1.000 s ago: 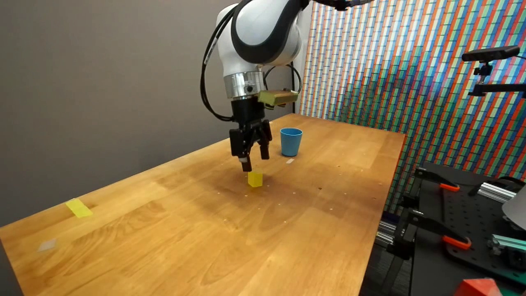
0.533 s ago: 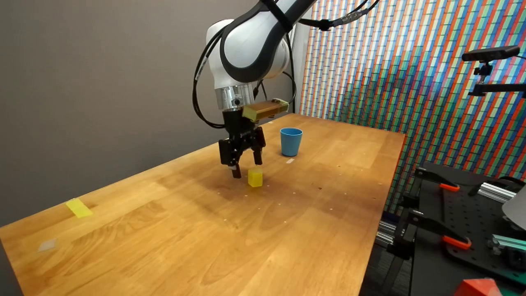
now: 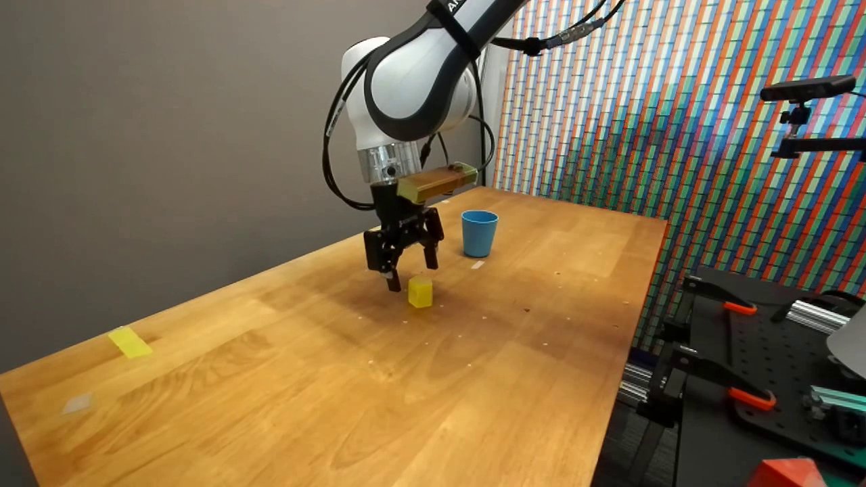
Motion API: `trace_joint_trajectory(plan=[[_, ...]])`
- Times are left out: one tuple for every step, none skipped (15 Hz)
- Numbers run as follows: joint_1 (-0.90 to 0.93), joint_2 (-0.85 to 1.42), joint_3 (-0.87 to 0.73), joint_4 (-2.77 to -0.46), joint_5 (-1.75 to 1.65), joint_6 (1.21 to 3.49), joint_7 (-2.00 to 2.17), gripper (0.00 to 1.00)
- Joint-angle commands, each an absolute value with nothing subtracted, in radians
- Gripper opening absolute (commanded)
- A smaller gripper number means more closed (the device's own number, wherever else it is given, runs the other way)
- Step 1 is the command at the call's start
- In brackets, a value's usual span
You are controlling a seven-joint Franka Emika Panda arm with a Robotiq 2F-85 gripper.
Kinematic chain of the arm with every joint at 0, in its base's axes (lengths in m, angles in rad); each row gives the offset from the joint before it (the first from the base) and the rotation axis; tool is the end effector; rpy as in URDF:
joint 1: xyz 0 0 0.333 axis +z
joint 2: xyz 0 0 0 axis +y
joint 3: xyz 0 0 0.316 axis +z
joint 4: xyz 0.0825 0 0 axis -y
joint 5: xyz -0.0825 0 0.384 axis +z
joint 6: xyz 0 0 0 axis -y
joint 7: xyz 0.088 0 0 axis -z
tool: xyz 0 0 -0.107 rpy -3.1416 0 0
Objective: Put the yellow block inside the light blue cup
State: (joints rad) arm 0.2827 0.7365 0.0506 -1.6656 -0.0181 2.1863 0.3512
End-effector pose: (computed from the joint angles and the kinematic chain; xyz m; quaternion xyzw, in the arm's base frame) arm 0.6213 0.2115 0.1607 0.9942 -0.0076 -0.1046 0.0258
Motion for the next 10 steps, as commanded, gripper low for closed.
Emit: trace_joint_trajectory(plan=[[0.284, 0.750, 0.050, -1.641, -0.003, 2.151, 0.376, 1.00], [0.285, 0.754, 0.050, -1.639, -0.003, 2.144, 0.378, 0.99], [0.286, 0.758, 0.050, -1.636, -0.005, 2.139, 0.379, 0.74], [0.286, 0.761, 0.051, -1.634, -0.004, 2.132, 0.380, 0.74], [0.285, 0.763, 0.053, -1.632, -0.002, 2.124, 0.378, 0.70], [0.283, 0.765, 0.054, -1.631, -0.001, 2.119, 0.377, 0.61], [0.279, 0.765, 0.059, -1.626, 0.004, 2.101, 0.367, 0.53], [0.279, 0.761, 0.058, -1.625, 0.004, 2.085, 0.370, 0.44], [0.278, 0.751, 0.058, -1.629, 0.004, 2.068, 0.370, 0.37], [0.277, 0.722, 0.052, -1.645, 0.003, 2.049, 0.379, 0.28]])
